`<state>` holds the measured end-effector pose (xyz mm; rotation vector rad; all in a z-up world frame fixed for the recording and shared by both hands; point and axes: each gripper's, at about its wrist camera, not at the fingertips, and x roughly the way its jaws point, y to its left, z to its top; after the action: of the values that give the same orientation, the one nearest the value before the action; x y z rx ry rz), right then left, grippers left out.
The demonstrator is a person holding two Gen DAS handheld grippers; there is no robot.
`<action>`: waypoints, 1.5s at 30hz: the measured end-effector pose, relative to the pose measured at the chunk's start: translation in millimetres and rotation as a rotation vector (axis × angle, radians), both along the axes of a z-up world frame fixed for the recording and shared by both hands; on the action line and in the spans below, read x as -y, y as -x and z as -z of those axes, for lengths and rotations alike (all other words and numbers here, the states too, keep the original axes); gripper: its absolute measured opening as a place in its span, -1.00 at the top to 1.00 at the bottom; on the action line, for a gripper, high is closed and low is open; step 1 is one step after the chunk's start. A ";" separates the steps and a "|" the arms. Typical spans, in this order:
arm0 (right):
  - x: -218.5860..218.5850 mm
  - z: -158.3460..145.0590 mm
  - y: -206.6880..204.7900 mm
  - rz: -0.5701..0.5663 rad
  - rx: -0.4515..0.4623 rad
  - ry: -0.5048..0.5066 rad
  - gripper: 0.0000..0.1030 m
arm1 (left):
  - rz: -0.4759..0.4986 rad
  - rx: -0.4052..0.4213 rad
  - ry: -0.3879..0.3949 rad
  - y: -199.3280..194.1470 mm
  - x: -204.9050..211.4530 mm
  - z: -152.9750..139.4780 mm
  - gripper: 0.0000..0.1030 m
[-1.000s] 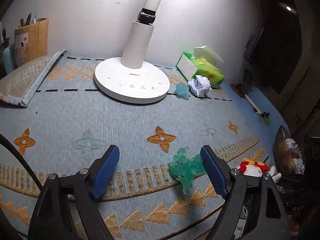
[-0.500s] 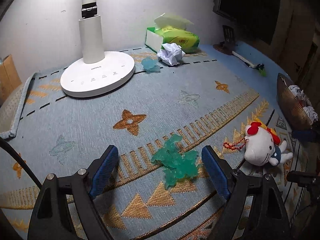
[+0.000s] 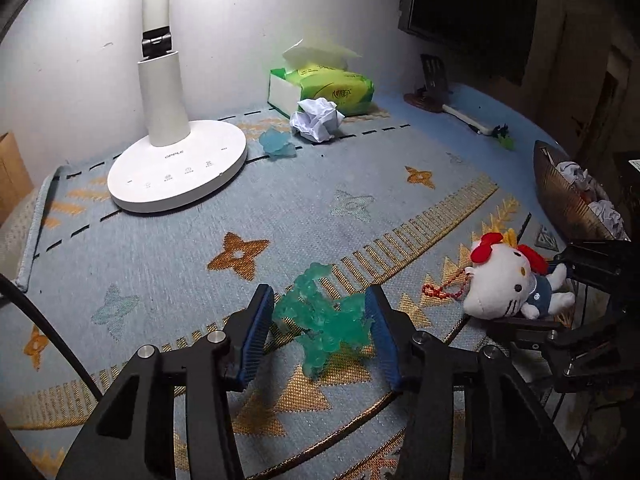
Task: Organize objects
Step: 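Carry the green item and Hello Kitty plush to the glass bowl and release both, then move both grippers back toward the desk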
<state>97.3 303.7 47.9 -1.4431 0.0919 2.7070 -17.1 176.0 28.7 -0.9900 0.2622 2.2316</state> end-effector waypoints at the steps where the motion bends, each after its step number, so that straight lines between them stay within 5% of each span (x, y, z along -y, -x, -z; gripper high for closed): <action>1: -3.1 -5.5 -5.7 0.013 -0.015 0.007 -0.09 | -0.007 -0.014 -0.007 -2.5 -0.1 -2.4 0.13; 7: -45.4 -78.4 -74.0 0.115 -0.160 -0.021 -0.09 | 0.046 -0.142 -0.080 -55.6 -37.8 -64.1 0.13; 15: -153.1 -171.5 -171.8 0.426 -0.300 -0.196 -0.14 | 0.246 -0.226 -0.183 -121.1 -154.7 -143.4 0.13; 19: -210.6 -178.0 -198.5 0.570 -0.326 -0.138 -0.14 | 0.334 -0.169 -0.217 -135.2 -213.3 -146.4 0.13; 26: -258.2 -133.6 -201.1 0.640 -0.248 -0.024 -0.26 | 0.369 -0.054 -0.269 -134.3 -267.4 -127.5 0.08; 27: -261.2 -127.1 -200.6 0.641 -0.234 -0.015 -0.49 | 0.363 -0.043 -0.280 -134.1 -270.3 -124.2 -0.06; 29: -264.4 -115.1 -200.8 0.630 -0.198 -0.006 -0.63 | 0.344 -0.015 -0.288 -134.8 -274.5 -117.5 -0.91; 37: -261.6 -110.1 -218.7 0.618 -0.206 0.005 -0.63 | 0.298 0.017 -0.273 -129.2 -247.9 -107.0 -0.96; 45: -215.4 -132.4 -211.0 0.538 -0.255 -0.001 -0.64 | 0.208 -0.006 -0.319 -107.3 -162.1 -122.0 -0.96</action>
<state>308.3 519.1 180.3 -0.8931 0.4254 2.4102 90.2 338.1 150.6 -0.7484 0.0076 2.0077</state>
